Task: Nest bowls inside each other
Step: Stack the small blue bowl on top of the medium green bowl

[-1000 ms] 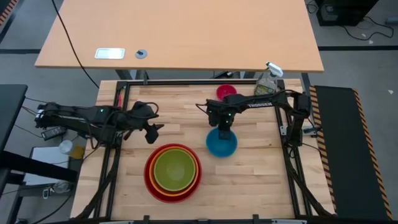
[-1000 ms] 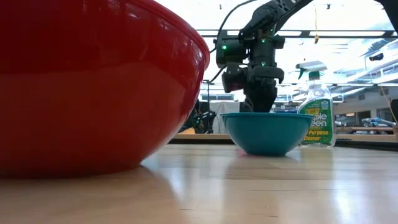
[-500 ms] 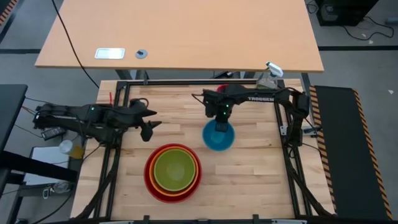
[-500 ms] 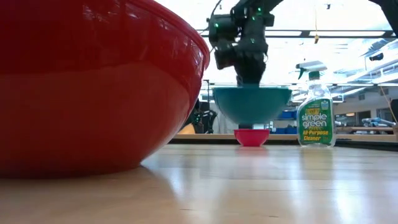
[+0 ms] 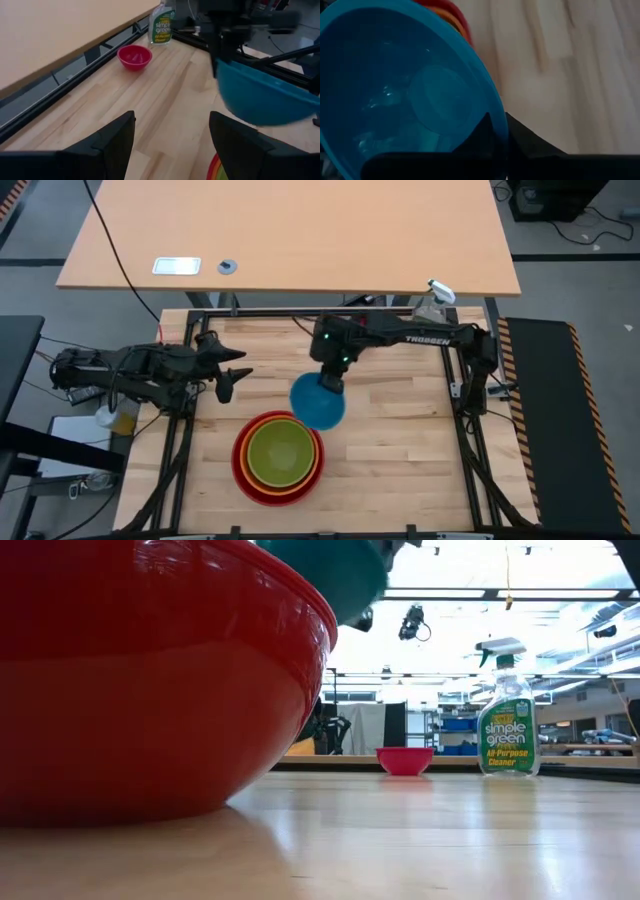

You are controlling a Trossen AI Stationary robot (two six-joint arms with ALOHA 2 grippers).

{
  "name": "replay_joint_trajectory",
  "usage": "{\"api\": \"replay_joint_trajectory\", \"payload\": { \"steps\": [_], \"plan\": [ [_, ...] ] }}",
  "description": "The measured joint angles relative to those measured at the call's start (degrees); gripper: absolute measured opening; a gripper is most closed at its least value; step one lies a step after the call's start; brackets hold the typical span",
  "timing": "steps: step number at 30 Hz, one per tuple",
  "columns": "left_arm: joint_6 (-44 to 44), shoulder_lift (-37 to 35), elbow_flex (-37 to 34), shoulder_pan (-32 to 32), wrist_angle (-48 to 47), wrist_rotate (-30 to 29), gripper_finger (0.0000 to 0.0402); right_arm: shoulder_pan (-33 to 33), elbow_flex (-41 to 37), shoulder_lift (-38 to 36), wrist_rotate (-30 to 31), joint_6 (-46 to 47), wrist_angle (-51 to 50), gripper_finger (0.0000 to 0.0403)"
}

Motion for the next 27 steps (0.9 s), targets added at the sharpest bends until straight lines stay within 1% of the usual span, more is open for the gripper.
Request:
{"api": "replay_joint_trajectory", "payload": {
  "steps": [2,6,10,17,21,24,27],
  "plan": [
    [0.6,-0.1,0.0,0.0,0.4,0.0,0.0259,1.9,0.0,0.5,0.2,2.4,4.4,0.0023],
    [0.9,-0.6,0.0,0.0,0.4,0.0,0.0259,5.5,0.0,1.6,4.1,6.9,11.5,0.0024],
    [1.1,-0.9,0.0,0.0,0.2,0.0,0.0259,7.8,0.0,2.6,5.9,12.0,15.9,0.0024],
    [1.2,-0.8,0.0,0.0,-0.3,0.0,0.0259,11.7,0.0,5.6,7.3,18.4,22.4,0.0024],
    [4.8,-0.4,0.0,0.0,-0.6,-0.6,0.0259,14.2,0.0,6.9,10.7,19.7,25.0,0.0024],
    [6.0,-0.2,0.0,0.0,-0.4,-1.5,0.0259,15.6,-0.1,7.8,14.3,19.9,24.4,0.0024],
    [5.7,-0.2,0.0,0.0,-0.2,-1.5,0.0259,16.4,0.0,9.2,18.7,16.8,23.9,0.0025]
  ]
}}
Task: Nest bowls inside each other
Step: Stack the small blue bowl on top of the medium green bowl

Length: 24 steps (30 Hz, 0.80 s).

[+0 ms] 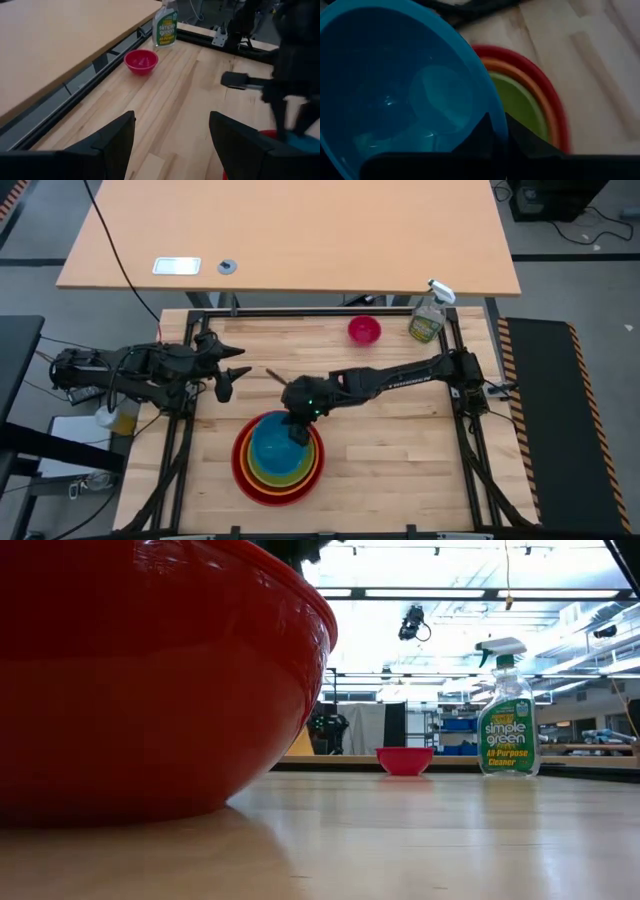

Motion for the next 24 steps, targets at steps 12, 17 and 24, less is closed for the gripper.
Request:
{"api": "replay_joint_trajectory", "payload": {
  "steps": [12,17,24],
  "plan": [
    [-0.5,-0.1,0.0,0.0,-0.1,0.0,0.0259,-0.5,-0.1,6.7,-3.0,-4.8,-3.6,0.0026],
    [-0.8,-0.1,0.0,0.0,0.0,0.0,0.0259,-1.5,0.0,6.3,-4.9,-4.7,-4.6,0.0059],
    [-1.0,-0.1,0.0,0.0,0.0,0.0,0.0259,-3.2,0.0,6.0,-11.3,-1.8,-5.2,0.0139]
  ]
}}
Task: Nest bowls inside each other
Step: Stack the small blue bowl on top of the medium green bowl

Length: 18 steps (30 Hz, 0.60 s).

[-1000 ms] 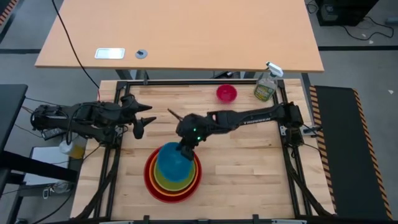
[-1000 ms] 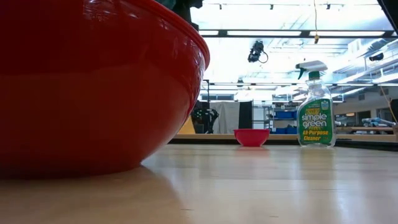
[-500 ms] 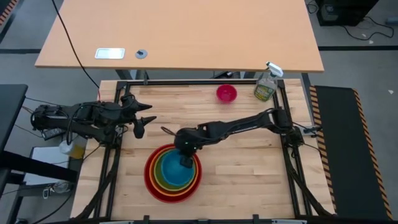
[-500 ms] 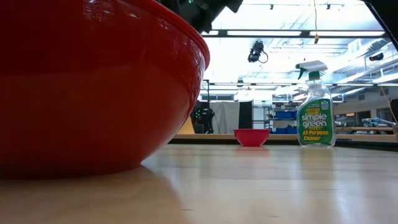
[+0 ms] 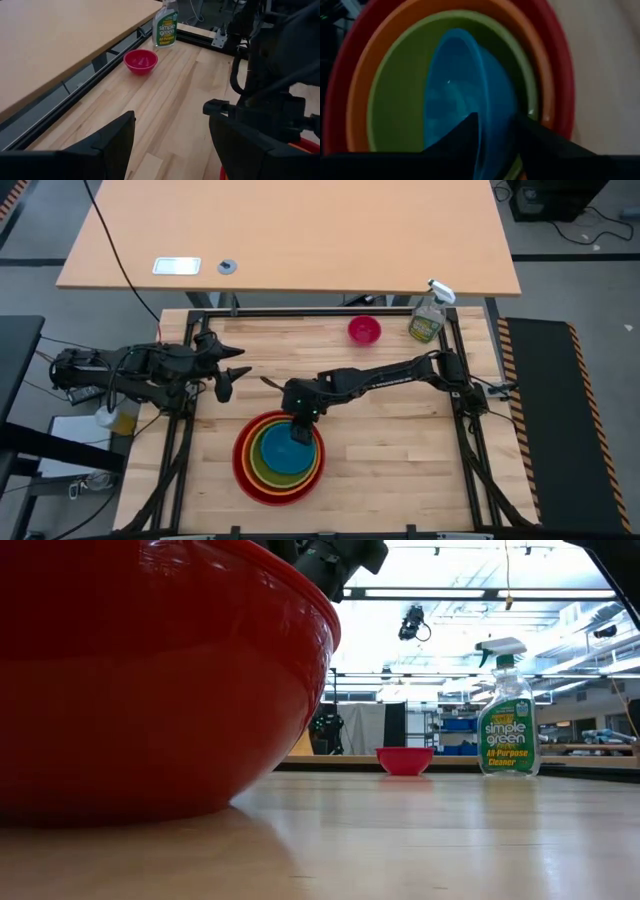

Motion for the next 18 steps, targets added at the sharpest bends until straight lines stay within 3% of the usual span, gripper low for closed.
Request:
{"api": "replay_joint_trajectory", "payload": {
  "steps": [3,7,14,16,18],
  "plan": [
    [0.0,0.0,0.0,0.0,0.0,0.0,0.0259,-1.1,0.1,-1.7,-0.8,1.1,-0.9,0.0153],
    [0.0,0.0,0.0,0.0,0.0,0.0,0.0259,-2.8,0.3,-5.7,2.7,0.3,-3.9,0.0153],
    [0.0,0.0,0.0,0.0,0.0,0.0,0.0259,-6.3,0.3,-13.2,20.5,0.9,-20.8,0.0153],
    [0.0,0.3,0.0,0.0,0.0,0.0,0.0259,-8.2,-0.4,-14.1,20.6,0.7,-24.1,0.0153],
    [0.0,0.6,0.0,0.0,-0.1,0.0,0.0259,-10.1,-1.7,-14.4,15.7,-0.8,-24.9,0.0153]
  ]
}}
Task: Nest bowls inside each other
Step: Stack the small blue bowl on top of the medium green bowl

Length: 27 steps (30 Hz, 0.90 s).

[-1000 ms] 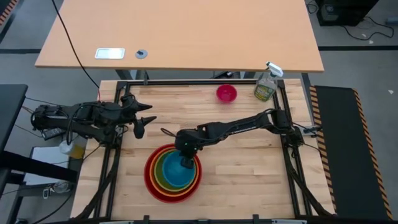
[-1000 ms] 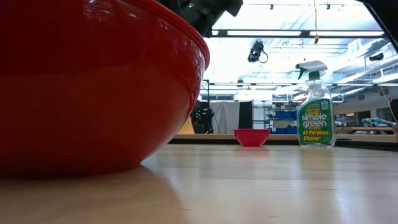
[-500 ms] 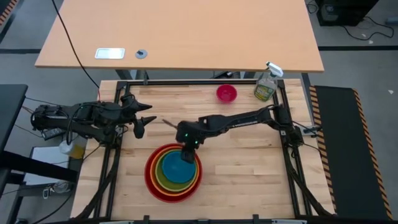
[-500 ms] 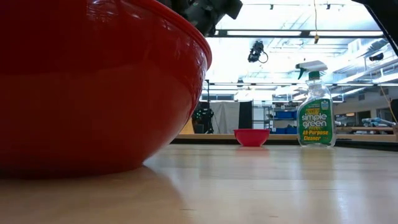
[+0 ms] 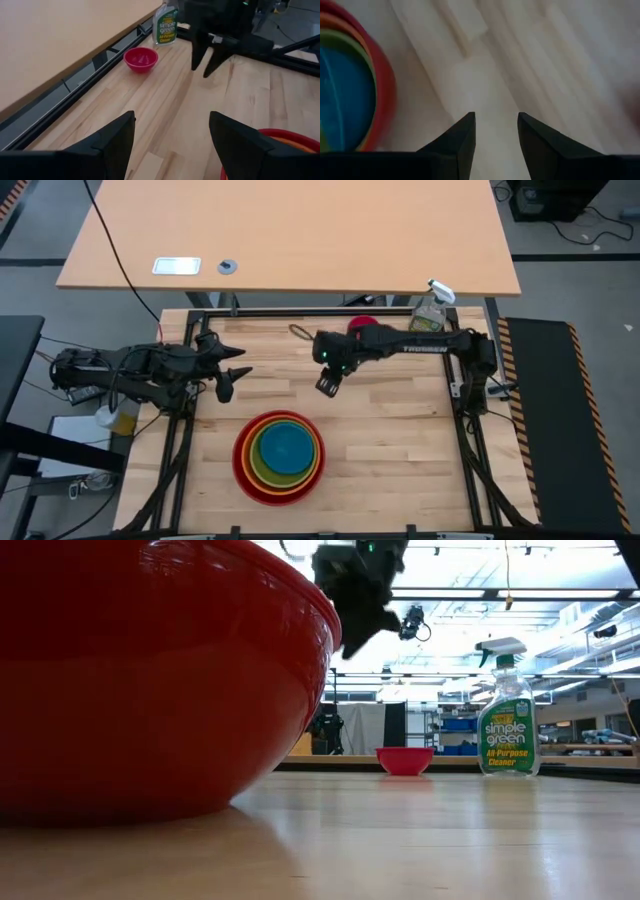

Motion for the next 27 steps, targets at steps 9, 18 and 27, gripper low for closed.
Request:
{"api": "replay_joint_trajectory", "payload": {
  "steps": [9,18,27],
  "plan": [
    [0.3,3.3,0.0,0.0,-0.4,0.0,0.0259,4.5,-1.1,1.7,-11.3,-10.0,15.3,0.0152],
    [0.2,3.9,0.0,0.0,-0.7,0.0,0.0259,12.7,-0.8,6.5,-7.3,-14.3,26.2,0.0152],
    [0.8,3.9,0.0,0.0,-1.6,0.0,0.0259,14.8,-0.8,12.8,1.0,-13.0,25.0,0.0152]
  ]
}}
